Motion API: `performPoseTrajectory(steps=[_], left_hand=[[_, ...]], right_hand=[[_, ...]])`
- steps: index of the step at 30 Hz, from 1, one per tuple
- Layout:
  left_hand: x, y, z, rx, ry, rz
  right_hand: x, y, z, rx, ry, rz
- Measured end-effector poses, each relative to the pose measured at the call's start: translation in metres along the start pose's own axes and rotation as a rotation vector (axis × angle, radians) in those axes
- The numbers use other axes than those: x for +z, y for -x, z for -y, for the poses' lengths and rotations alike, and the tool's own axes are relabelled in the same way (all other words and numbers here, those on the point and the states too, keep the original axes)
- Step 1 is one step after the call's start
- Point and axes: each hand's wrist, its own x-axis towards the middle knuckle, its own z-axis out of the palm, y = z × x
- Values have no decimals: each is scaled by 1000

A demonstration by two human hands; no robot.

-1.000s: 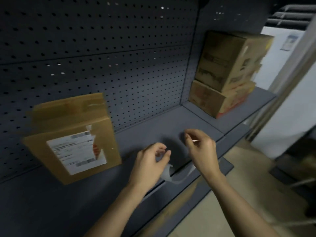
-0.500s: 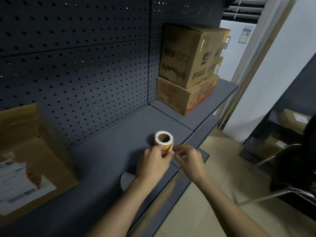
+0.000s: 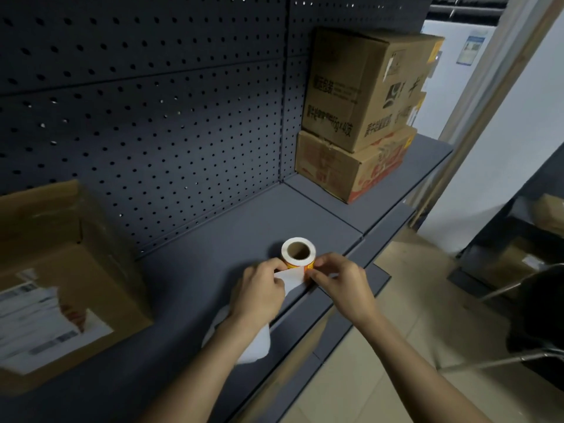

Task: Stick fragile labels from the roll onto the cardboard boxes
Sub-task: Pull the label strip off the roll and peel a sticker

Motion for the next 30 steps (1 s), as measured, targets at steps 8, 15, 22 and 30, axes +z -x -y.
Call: performPoseTrajectory(steps=[8,15,22,30], left_hand=[[-5,5,6,16,50,83],[-1,3,10,77,177,33],[-1,5,14,127,209,28],[-1,11,22,164,183,16]], right_hand=[[17,5,17,-49,-41,73],[18,5,16,-86,4,80],[16,12,20,-118,14,82],[18,19,24,-193,44,171]])
